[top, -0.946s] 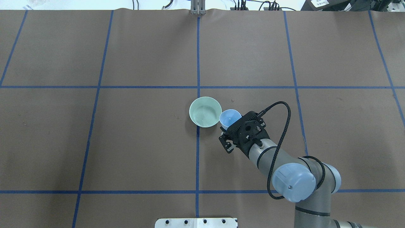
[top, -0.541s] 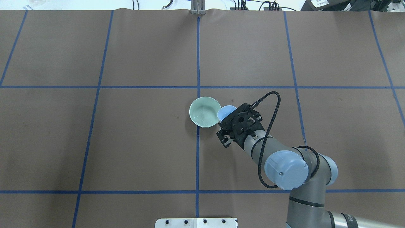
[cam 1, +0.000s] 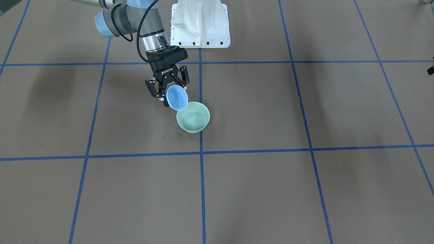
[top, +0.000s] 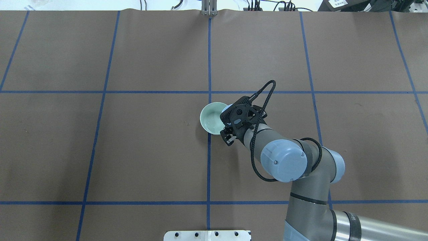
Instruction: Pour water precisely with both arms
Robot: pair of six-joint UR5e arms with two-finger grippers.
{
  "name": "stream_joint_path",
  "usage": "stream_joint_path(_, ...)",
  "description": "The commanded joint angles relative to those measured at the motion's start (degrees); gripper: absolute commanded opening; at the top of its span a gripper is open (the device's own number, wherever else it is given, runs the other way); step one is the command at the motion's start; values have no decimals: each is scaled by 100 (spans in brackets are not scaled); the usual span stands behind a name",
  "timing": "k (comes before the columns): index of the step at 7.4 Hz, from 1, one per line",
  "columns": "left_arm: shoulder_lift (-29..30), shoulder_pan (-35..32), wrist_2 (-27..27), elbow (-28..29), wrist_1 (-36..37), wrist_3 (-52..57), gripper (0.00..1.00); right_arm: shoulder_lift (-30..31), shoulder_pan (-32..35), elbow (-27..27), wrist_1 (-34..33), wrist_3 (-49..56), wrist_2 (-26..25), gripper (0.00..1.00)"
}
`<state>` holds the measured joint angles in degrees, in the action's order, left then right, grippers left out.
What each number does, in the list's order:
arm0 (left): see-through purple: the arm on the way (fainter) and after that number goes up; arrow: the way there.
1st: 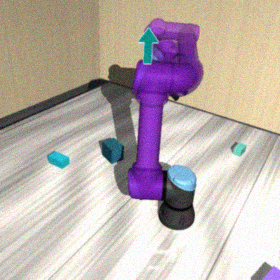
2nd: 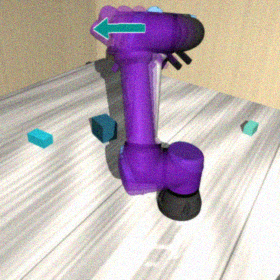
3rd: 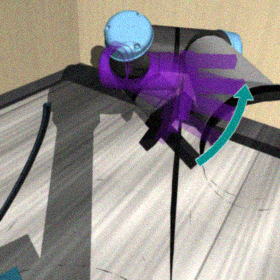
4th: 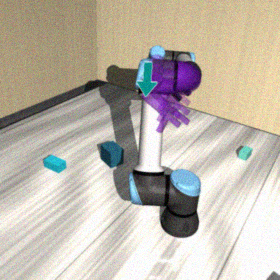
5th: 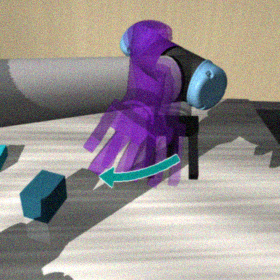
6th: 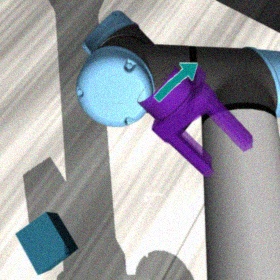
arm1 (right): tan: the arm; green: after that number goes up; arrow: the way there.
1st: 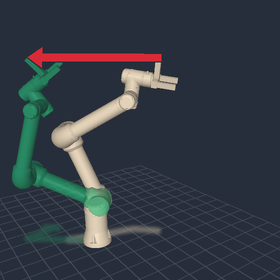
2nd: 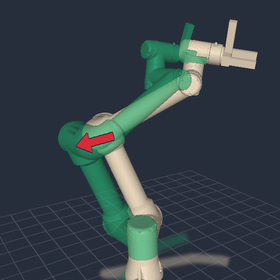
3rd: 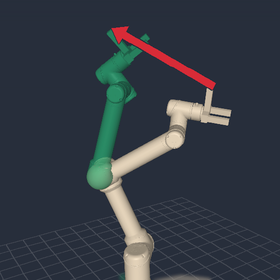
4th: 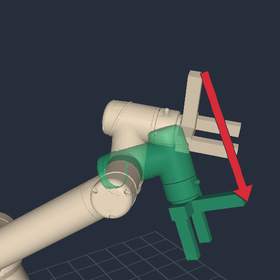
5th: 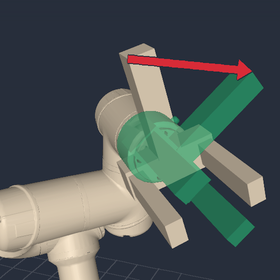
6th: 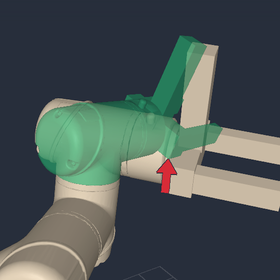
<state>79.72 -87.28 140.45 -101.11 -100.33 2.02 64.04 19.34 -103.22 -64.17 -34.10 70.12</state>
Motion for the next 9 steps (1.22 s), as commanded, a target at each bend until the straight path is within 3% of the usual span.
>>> stream_joint_path(1, 0, 0, 0, 4, 4, -9, 99, -208, 122, 206, -191, 26, 220, 0)
stream_joint_path(5, 8, 0, -9, 4, 4, -26, 99, -410, 185, 189, -955, 141, 589, 0)
stream_joint_path(9, 0, 0, 0, 4, 4, -26, 99, -419, 185, 66, -1316, 237, 766, 0)
